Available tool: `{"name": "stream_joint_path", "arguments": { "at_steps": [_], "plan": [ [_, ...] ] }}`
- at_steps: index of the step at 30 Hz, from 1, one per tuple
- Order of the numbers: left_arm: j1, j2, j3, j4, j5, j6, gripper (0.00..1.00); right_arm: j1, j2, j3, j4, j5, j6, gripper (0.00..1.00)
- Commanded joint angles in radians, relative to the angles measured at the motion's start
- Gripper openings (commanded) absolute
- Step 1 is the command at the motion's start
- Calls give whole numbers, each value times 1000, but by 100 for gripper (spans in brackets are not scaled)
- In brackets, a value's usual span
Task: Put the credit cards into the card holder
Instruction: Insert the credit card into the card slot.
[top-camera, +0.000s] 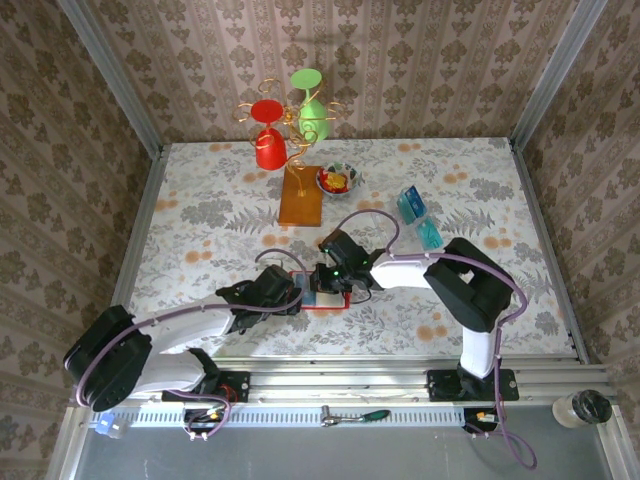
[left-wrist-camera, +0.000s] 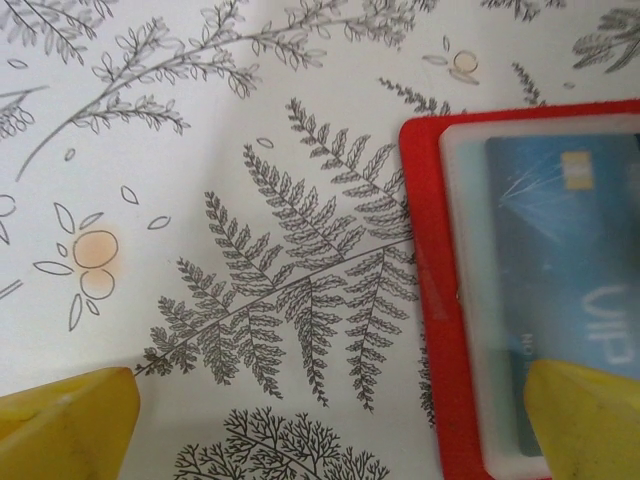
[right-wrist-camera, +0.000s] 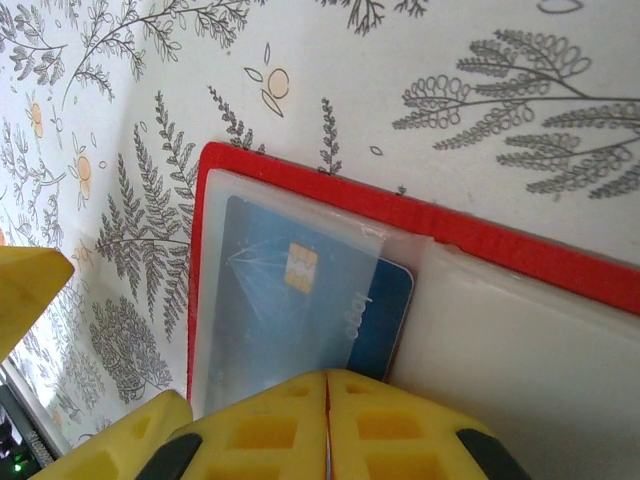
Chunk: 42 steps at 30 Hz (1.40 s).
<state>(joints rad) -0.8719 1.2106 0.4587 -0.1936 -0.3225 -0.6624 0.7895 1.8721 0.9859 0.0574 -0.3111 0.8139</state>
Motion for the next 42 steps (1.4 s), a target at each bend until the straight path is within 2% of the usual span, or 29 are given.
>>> {"name": "stream_joint_path", "arguments": {
  "at_steps": [1,9,15,42],
  "plan": [
    [7,-38,-2,-35,-30,-13,100,7,14,45,-60,-25,-16,8],
    [92,-74,-9,-68,-8,10,100,7,-79,65,-160,48,-61,9],
    [151,-61,-6,-86,11,26,100,10,-67,77,-227,82,-85,8],
    [170,69,15,-14,65,50,100,24,23,139,-265,116,-119,6]
  ]
}}
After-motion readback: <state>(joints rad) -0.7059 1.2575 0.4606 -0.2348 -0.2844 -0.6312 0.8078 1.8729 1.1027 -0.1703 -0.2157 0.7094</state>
